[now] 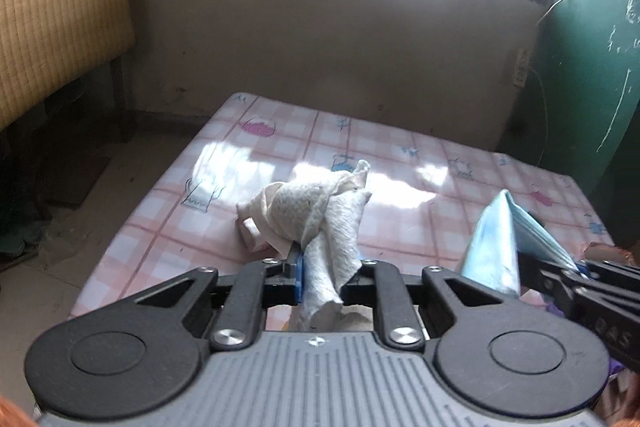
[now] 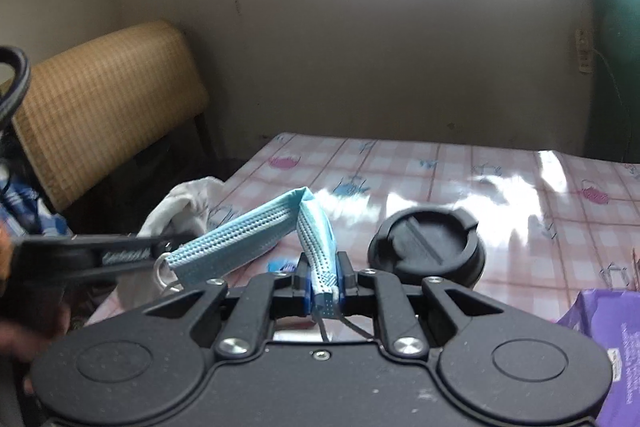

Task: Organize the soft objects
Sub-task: 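Carry the white cloth and blue mask with both grippers toward the box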

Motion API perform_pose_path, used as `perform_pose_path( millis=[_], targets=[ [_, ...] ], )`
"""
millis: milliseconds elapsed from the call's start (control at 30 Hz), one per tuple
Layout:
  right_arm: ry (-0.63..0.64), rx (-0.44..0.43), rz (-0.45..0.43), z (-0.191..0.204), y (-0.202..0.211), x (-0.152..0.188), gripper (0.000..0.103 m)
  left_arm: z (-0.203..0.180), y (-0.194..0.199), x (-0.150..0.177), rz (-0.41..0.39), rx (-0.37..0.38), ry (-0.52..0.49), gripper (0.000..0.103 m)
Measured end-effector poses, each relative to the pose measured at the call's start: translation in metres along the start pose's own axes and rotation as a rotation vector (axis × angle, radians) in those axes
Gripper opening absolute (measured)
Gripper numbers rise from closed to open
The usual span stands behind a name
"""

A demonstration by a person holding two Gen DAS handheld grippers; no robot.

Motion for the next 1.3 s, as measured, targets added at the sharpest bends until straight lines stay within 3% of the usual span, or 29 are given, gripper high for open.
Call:
perform_pose_path(
  millis=[333, 733, 1300],
  targets=[
    [0.032, 0.039, -0.047, -0.007, 0.011, -0.032, 0.015, -0.020, -0.003, -0.016, -0.010, 0.031, -0.010, 0.018],
    [0.025, 0.110, -0.079, -0.042, 0.026, -0.059, 0.015, -0.057, -0.015, -0.025, -0.003, 0.073, -0.045, 0.018],
    [-0.012, 0.194, -0.087, -0.096, 0.040, -0.063, 0.015, -0.107, -0.023, -0.020, 0.013, 0.151, -0.095, 0.018]
  ],
)
Point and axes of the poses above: each gripper's, at about its wrist camera, not at the fingertips, and y roughly against the way its jaws point, z to its left, x to its underside, the point moved 7 cm from there along -y, roughly the way its jaws point, and after that the axes turned 15 degrees about -z, right-handed, at the moved point
